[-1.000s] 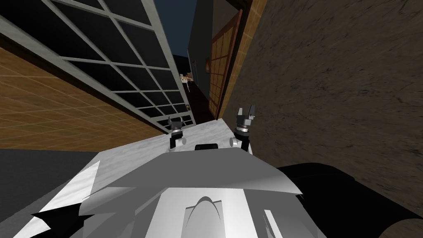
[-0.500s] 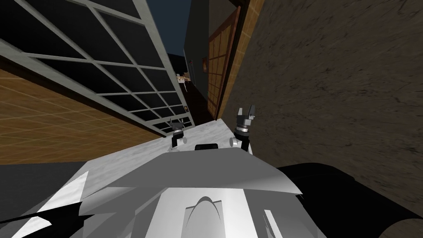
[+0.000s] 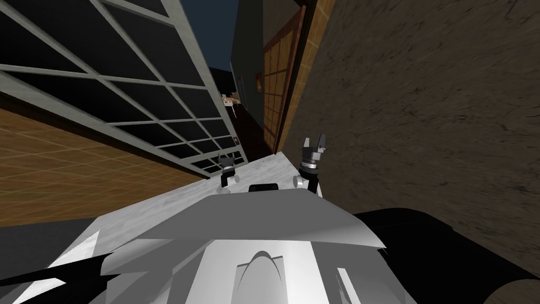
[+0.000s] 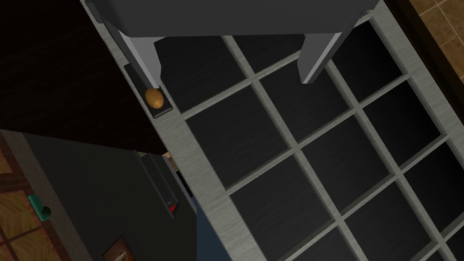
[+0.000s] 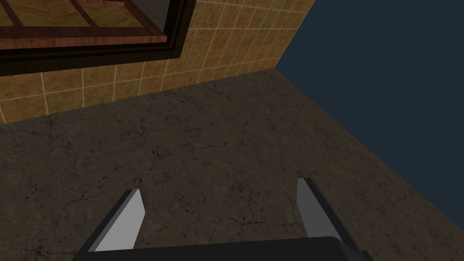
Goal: Push the door open
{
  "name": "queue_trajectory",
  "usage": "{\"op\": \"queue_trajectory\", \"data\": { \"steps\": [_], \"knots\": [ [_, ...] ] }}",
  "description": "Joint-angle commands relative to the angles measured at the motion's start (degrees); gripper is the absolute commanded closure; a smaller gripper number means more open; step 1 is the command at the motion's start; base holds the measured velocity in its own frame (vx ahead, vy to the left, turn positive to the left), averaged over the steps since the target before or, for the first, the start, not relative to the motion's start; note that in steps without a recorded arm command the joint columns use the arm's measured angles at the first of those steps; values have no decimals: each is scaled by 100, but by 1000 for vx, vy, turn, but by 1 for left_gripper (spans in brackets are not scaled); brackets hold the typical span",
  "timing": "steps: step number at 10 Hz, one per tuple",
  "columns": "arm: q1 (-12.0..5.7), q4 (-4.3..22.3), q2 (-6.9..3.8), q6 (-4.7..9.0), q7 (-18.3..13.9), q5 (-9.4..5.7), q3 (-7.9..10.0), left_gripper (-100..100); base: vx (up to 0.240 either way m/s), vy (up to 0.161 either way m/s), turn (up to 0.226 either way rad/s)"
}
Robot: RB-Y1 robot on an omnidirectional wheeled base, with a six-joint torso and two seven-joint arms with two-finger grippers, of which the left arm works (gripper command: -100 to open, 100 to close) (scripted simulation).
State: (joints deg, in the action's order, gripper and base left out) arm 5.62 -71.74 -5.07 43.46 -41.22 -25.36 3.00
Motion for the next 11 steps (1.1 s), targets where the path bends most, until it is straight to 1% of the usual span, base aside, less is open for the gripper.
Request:
{"op": "queue_trajectory", "data": {
  "steps": [1, 5, 8, 9, 11],
  "knots": [
    [-97, 258, -1, 73, -194, -98, 24, -100, 88, 47, -88],
    [-404, 993, 9, 278, -633, -334, 83, -100, 88, 57, -82],
    [-621, 1482, 28, 424, -944, -501, 125, -100, 93, 48, -73],
    [-693, 1688, 34, 472, -1047, -556, 139, -100, 93, 43, -86],
    [-828, 1983, 52, 562, -1239, -660, 165, -100, 74, 51, -73]
  ]
}}
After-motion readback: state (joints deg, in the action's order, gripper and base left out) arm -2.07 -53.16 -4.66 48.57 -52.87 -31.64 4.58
